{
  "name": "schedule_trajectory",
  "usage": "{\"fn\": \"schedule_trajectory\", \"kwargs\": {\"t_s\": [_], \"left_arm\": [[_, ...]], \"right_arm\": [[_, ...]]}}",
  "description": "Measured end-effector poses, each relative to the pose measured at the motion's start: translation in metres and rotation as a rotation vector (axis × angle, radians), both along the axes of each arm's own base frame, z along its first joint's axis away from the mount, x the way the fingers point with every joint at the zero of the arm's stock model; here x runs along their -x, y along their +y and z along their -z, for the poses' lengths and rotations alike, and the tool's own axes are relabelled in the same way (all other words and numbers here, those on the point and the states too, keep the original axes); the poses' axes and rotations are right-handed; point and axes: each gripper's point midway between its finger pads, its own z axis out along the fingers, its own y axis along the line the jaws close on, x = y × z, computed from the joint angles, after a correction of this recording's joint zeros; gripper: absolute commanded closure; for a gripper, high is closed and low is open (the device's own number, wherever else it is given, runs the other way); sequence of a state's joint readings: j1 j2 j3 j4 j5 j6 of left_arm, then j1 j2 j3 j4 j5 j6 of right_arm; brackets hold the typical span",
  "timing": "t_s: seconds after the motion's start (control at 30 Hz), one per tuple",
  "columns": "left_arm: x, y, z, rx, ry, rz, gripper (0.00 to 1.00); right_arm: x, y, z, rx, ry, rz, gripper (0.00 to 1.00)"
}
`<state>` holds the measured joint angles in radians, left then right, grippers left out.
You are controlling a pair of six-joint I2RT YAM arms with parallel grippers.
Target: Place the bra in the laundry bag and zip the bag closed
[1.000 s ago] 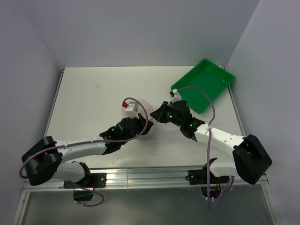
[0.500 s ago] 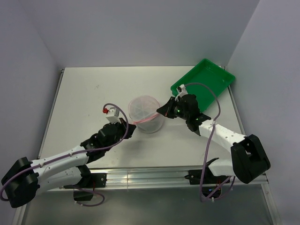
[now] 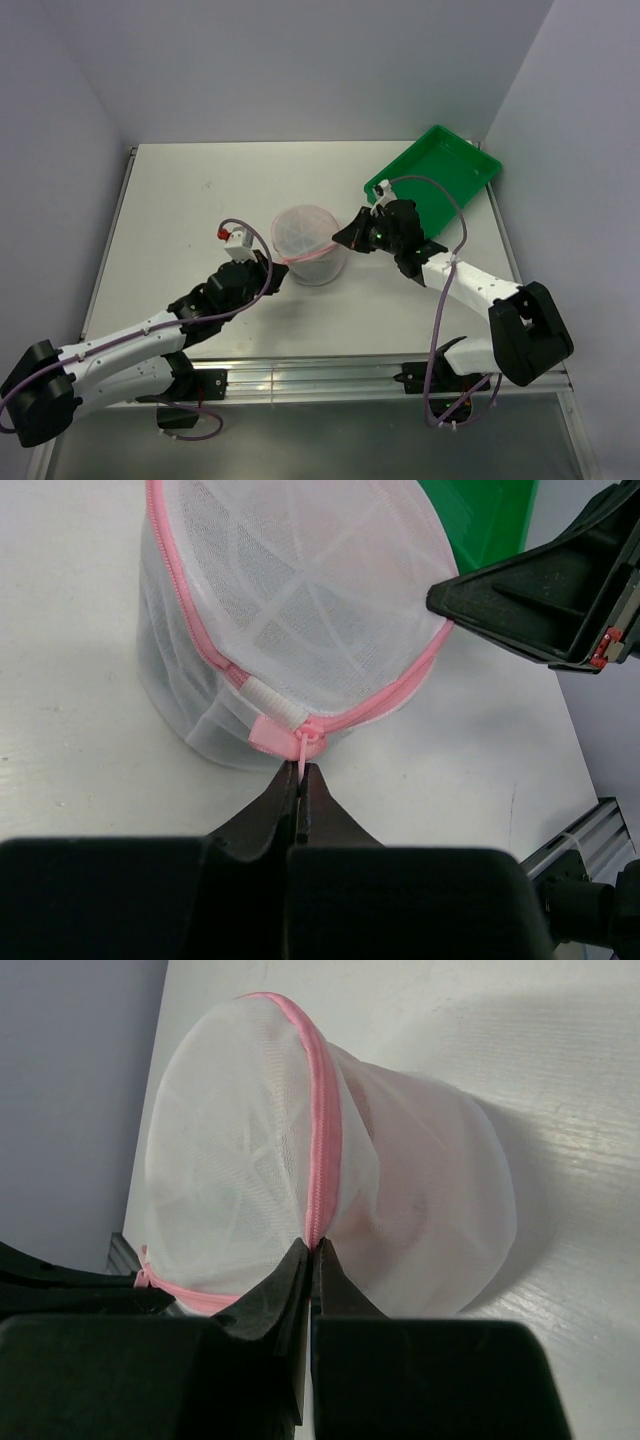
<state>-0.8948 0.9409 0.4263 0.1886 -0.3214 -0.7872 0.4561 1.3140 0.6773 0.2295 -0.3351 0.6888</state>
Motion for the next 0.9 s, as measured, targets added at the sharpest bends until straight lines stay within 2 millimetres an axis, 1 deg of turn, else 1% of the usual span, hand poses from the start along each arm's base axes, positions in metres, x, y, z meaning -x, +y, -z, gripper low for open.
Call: {"fn": "schedule_trajectory", "kwargs": {"t_s": [0.17,0.27,0.3,0.37,0.4,0.43,0.47,0.5,0.53,0.57,0.6,0.63,0.67,0.7,0.73,0.77,0.83,0.9], "left_arm": [[0.001,0.008,-0.005,0.005,-0.003,-0.031,1.0],[0.001,0.011,-0.006,0.004,-0.006,-0.036,0.99],[0.002,0.012,-0.008,0.004,-0.009,-0.036,0.84],[0.003,0.017,-0.01,-0.011,-0.019,-0.041,0.63],[0.003,0.02,-0.012,-0.016,-0.022,-0.048,0.47],[0.003,0.022,-0.015,-0.024,-0.03,-0.053,0.41],[0.002,0.025,-0.022,-0.022,-0.038,-0.061,0.35],[0.001,0.026,-0.03,-0.017,-0.048,-0.067,0.15],[0.0,0.027,-0.04,-0.014,-0.064,-0.073,0.03],[0.0,0.029,-0.052,-0.006,-0.079,-0.079,0.01],[-0.001,0.03,-0.064,0.005,-0.095,-0.085,0.01],[-0.002,0.03,-0.078,0.018,-0.112,-0.09,0.01],[-0.003,0.031,-0.093,0.029,-0.131,-0.095,0.01],[-0.004,0.032,-0.106,0.037,-0.149,-0.097,0.01],[-0.004,0.032,-0.121,0.051,-0.169,-0.098,0.01],[-0.004,0.033,-0.132,0.058,-0.188,-0.097,0.01],[-0.003,0.035,-0.152,0.071,-0.223,-0.094,0.01],[-0.002,0.038,-0.161,0.067,-0.242,-0.092,0.01]], "right_arm": [[0.0,0.007,-0.009,-0.021,-0.004,-0.044,1.0],[0.003,0.011,-0.01,-0.028,0.001,-0.065,1.0],[0.004,0.012,-0.009,-0.027,0.004,-0.07,1.0],[0.007,0.017,-0.007,-0.023,0.007,-0.081,1.0],[0.009,0.019,-0.004,-0.018,0.011,-0.084,0.98],[0.01,0.021,0.0,-0.014,0.018,-0.086,0.96],[0.011,0.022,0.004,-0.011,0.028,-0.089,0.91],[0.012,0.023,0.008,-0.006,0.038,-0.088,0.88],[0.013,0.022,0.012,-0.002,0.05,-0.085,0.84],[0.013,0.022,0.016,0.005,0.061,-0.078,0.72],[0.013,0.021,0.017,0.008,0.068,-0.071,0.63],[0.013,0.02,0.017,0.011,0.069,-0.063,0.5],[0.012,0.018,0.016,0.012,0.068,-0.054,0.21],[0.012,0.017,0.014,0.013,0.064,-0.044,0.05],[0.013,0.014,0.01,0.018,0.057,-0.034,0.0],[0.013,0.012,0.005,0.023,0.042,-0.027,0.0],[0.015,0.004,-0.011,0.024,0.003,-0.002,0.0],[0.019,-0.005,-0.035,0.017,-0.061,0.025,0.0]]}}
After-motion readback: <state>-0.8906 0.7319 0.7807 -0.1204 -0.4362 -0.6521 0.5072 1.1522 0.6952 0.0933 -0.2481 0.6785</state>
